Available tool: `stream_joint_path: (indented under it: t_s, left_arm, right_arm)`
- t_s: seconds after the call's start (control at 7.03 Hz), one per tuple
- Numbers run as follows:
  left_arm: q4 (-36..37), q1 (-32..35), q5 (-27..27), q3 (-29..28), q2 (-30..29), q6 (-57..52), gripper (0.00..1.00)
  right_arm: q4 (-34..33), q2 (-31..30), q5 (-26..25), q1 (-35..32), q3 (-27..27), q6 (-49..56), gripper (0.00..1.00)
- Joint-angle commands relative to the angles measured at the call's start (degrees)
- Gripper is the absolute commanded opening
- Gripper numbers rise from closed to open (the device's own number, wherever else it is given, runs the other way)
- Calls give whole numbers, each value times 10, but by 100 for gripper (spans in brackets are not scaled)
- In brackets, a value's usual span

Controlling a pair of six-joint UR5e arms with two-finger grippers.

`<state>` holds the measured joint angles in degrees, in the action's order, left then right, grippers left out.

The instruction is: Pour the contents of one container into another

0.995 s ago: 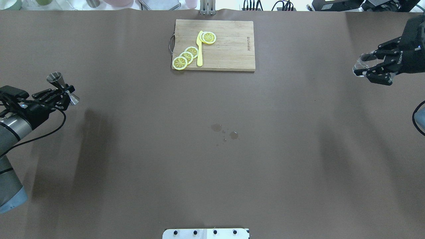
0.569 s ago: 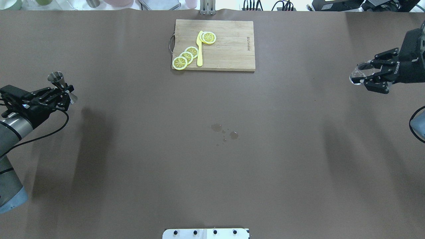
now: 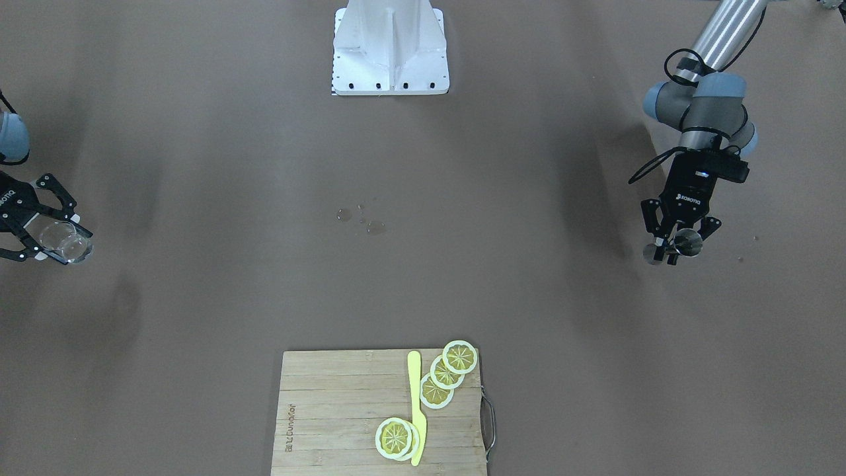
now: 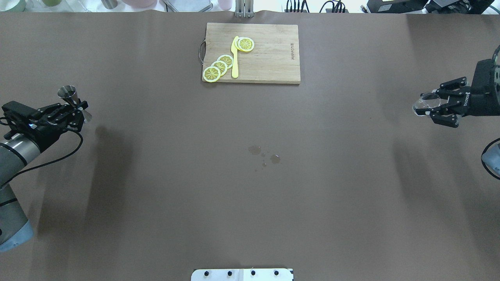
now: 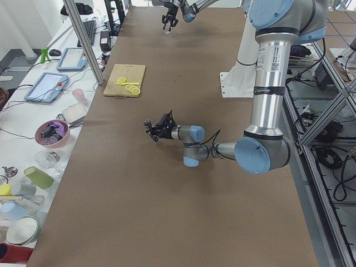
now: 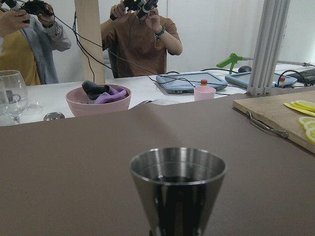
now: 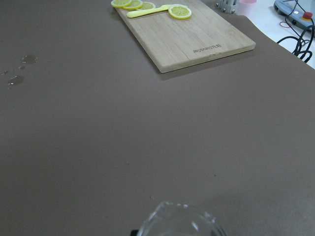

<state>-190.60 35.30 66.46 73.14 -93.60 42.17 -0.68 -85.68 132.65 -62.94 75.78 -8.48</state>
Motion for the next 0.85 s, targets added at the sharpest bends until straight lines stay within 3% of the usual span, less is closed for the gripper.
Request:
stream_joint_path:
  t_s: [0.0, 0.71]
  left_arm:
    - [7, -1, 4, 1, 0, -10, 0]
    - [32, -2, 26, 2, -3, -16, 0]
  right_arm:
    - [44, 9, 15, 2, -47, 0, 0]
    - [44, 22, 26, 3, -60, 2, 0]
